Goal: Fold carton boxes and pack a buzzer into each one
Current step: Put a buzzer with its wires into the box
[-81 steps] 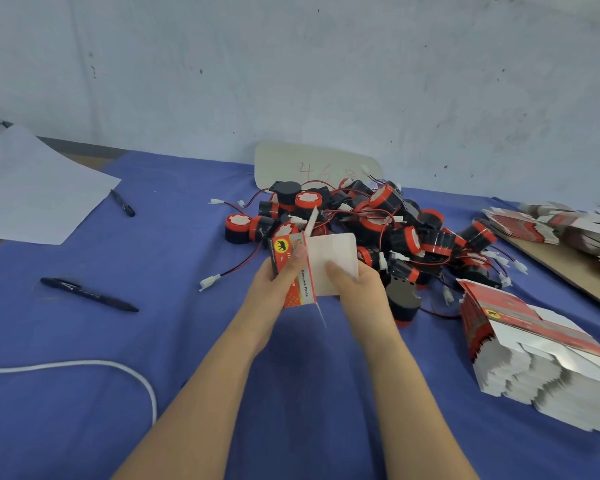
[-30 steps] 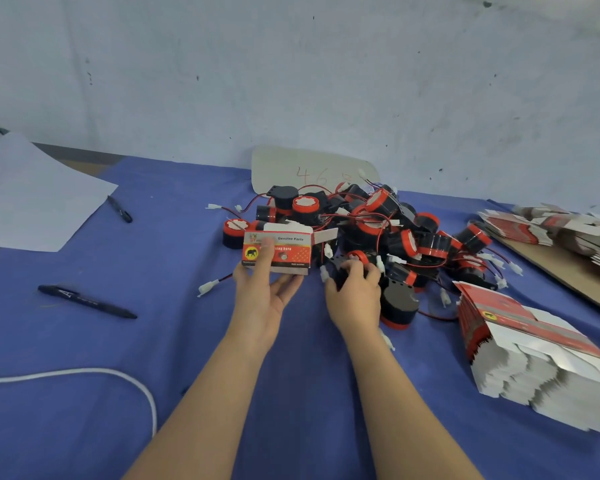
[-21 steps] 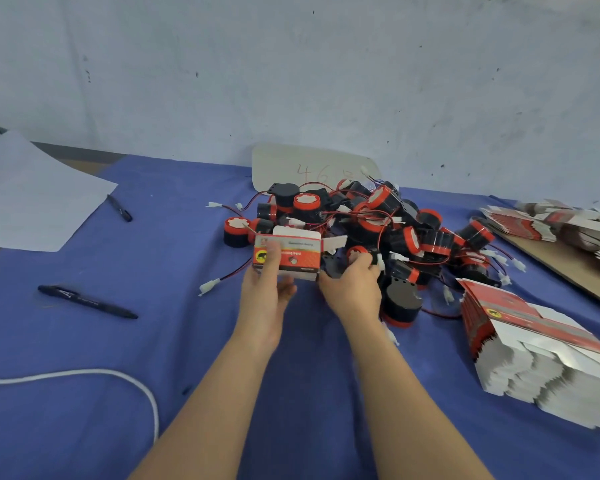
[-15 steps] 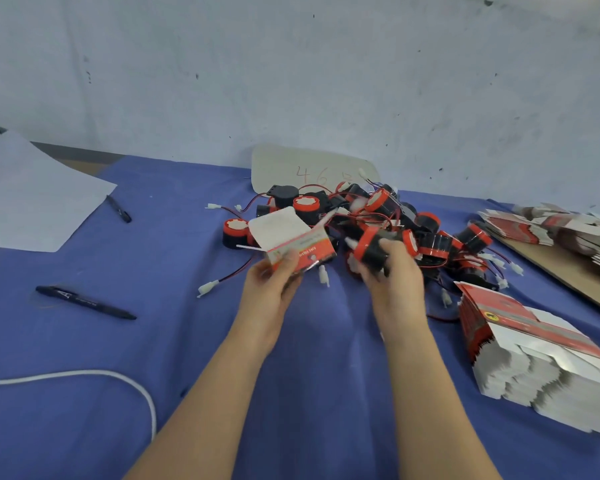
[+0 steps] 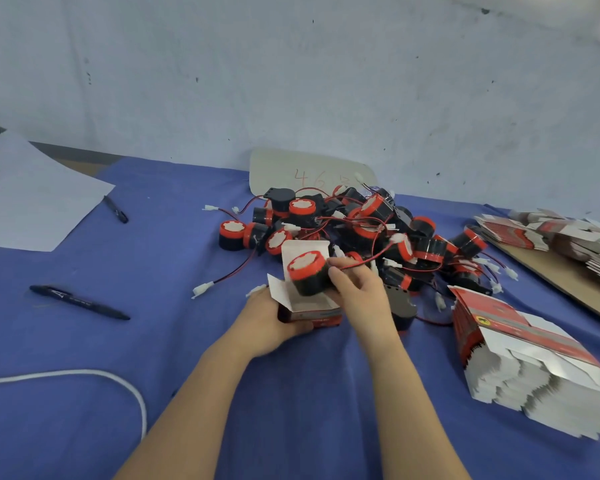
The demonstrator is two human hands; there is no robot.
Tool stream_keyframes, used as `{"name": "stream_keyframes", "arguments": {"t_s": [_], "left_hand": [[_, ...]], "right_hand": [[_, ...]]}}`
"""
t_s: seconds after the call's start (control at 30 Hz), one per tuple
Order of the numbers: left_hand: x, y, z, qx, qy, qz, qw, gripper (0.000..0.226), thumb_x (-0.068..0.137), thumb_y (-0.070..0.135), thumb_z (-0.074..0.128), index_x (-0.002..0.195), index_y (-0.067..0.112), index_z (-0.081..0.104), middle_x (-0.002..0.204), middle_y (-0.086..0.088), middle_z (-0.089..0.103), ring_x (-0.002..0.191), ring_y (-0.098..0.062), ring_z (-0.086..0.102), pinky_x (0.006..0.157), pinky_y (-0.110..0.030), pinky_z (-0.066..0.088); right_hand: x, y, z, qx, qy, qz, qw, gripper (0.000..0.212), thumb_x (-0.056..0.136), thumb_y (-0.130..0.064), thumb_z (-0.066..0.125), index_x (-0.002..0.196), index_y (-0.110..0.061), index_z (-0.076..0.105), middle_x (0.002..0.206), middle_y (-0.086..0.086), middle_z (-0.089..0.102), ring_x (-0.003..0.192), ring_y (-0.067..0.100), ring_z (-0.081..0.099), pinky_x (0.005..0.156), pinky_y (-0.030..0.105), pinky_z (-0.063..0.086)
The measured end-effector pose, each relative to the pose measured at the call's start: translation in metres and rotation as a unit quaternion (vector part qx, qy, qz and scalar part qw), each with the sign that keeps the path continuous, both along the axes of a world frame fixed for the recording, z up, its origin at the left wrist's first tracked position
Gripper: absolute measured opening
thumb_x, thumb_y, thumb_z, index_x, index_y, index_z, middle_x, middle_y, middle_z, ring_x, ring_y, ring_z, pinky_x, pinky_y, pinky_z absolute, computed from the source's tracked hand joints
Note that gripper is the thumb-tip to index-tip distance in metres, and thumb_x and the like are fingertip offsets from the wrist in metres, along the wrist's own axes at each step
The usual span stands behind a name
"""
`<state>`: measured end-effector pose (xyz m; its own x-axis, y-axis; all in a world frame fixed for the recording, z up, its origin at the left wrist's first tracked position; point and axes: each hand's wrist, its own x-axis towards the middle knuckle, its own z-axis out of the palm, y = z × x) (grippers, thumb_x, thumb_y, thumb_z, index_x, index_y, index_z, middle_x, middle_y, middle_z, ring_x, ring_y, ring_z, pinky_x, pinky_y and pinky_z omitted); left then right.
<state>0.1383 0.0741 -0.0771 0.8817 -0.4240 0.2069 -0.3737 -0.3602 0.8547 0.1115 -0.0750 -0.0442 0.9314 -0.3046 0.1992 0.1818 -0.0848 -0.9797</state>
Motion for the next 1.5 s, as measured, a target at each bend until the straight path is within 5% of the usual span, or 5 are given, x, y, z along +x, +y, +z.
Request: {"name": "stream_keyframes", "arguments": {"t_s": [0.27,0.5,0.8,1.3,1.5], "left_hand": [[0.008,0.003,-0.002,0.011,0.018,-0.003,1.0,0.044,0.079,0.028,0.077,0.121,0.022,0.064,0.117,0.0,0.066,0.109,-0.017,0.061,0.095,-0.039,0.05],[0.005,-0.006,0.004,-0.113,0.157,0.072,0.978,0.038,0.092,0.053,0.051,0.122,0.031,0.056,0.115,0.008,0.062,0.108,-0.01,0.057,0.08,-0.019,0.045],[0.003,-0.026,-0.004,-0.074,0.069,0.236,0.967,0.027,0.087,0.029,0.062,0.108,0.019,0.048,0.115,-0.007,0.056,0.11,-0.023,0.051,0.083,-0.033,0.049],[-0.001,-0.028,-0.008,-0.073,0.028,0.222,0.972,0.025,0.091,0.03,0.058,0.112,0.016,0.055,0.106,-0.001,0.064,0.092,-0.014,0.058,0.059,-0.013,0.041],[-0.001,-0.03,-0.007,-0.063,0.017,0.24,0.969,0.031,0.092,0.028,0.058,0.119,0.014,0.055,0.113,-0.003,0.063,0.094,-0.015,0.056,0.066,-0.017,0.042]], "right_hand": [[0.001,0.0,-0.001,-0.206,0.054,-0.065,0.975,0.013,0.095,-0.019,0.055,0.106,-0.014,0.051,0.085,-0.007,0.065,0.076,0.007,0.06,0.06,0.014,0.048],[-0.004,0.017,0.0,-0.537,0.163,-0.177,0.809,0.028,0.093,-0.036,0.054,0.103,-0.013,0.067,0.126,0.008,0.046,0.112,0.029,0.039,0.091,0.035,0.035],[-0.006,0.005,0.007,-0.162,0.034,-0.163,0.973,0.014,0.093,-0.021,0.056,0.103,-0.021,0.066,0.098,-0.01,0.064,0.093,0.007,0.056,0.075,0.022,0.044],[0.011,0.009,-0.003,-0.347,0.027,-0.228,0.91,0.051,0.09,-0.007,0.052,0.138,-0.024,0.046,0.1,-0.007,0.056,0.107,0.015,0.04,0.101,0.034,0.023],[0.0,0.013,0.0,-0.359,-0.034,-0.162,0.919,0.026,0.087,0.001,0.052,0.087,-0.021,0.067,0.104,-0.005,0.048,0.097,0.008,0.039,0.076,0.028,0.042]]}}
